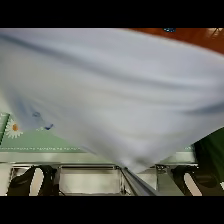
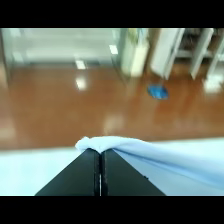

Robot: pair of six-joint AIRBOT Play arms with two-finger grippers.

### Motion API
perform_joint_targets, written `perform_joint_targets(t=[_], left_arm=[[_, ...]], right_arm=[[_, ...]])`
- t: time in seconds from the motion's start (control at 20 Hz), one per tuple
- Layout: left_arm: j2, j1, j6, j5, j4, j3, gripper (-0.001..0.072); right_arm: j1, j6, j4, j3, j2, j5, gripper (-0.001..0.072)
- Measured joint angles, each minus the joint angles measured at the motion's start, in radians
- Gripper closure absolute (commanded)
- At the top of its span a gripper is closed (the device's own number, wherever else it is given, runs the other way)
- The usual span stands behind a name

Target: Fold the shirts.

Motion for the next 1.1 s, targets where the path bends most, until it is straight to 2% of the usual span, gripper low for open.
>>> perform_joint_targets(t=[0.1, 0.25, 0.4, 0.55, 0.65, 0.8, 1.05, 1.1], left_arm=[[0.005, -0.038, -0.014, -0.032, 0.009, -0.114, 0.0693], [-0.003, -0.120, -0.024, -0.044, 0.001, -0.355, 0.0693], [-0.062, -0.208, -0.018, 0.060, -0.008, -0.582, 0.0693], [-0.209, -0.277, -0.007, 0.218, -0.015, -0.700, 0.0693], [-0.340, -0.301, -0.001, 0.320, -0.018, -0.716, 0.0693], [-0.553, -0.318, 0.001, 0.404, -0.018, -0.663, 0.0693], [-0.834, -0.325, 0.003, 0.419, -0.018, -0.481, 0.0693], [-0.874, -0.325, 0.004, 0.415, -0.018, -0.443, 0.0693]], right_arm=[[0.000, 0.017, -0.001, -0.129, 0.010, 0.002, 0.0689], [0.000, 0.032, 0.045, -0.354, -0.020, -0.071, 0.0689], [0.000, 0.035, 0.093, -0.529, -0.122, -0.204, 0.0689], [0.000, 0.028, 0.118, -0.578, -0.317, -0.365, 0.0689], [0.000, 0.019, 0.140, -0.533, -0.479, -0.445, 0.0688], [0.000, 0.003, 0.192, -0.375, -0.737, -0.505, 0.0689], [-0.001, -0.002, 0.309, -0.058, -1.060, -0.542, 0.0687], [-0.004, 0.002, 0.340, -0.006, -1.103, -0.552, 0.0572]])
